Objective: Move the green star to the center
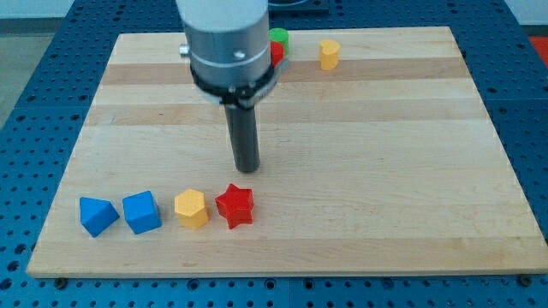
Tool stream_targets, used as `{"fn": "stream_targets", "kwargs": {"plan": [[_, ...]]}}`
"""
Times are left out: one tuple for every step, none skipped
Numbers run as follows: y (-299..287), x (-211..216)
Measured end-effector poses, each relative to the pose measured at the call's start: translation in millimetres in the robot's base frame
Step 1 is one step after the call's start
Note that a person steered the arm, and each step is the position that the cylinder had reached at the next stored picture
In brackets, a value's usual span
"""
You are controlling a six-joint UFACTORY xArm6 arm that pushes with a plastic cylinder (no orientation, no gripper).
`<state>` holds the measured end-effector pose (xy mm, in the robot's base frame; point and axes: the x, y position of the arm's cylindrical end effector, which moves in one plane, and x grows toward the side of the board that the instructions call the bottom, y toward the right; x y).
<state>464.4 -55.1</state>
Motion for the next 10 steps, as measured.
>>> {"fn": "stream_targets", "kwargs": {"plan": [[-38,-50],[-76,-100],[-106,-152],[-112,-203],[-102,-238],[-69,-252],[-26,-252],[-1,-242],[18,-220],[33,-193]]}}
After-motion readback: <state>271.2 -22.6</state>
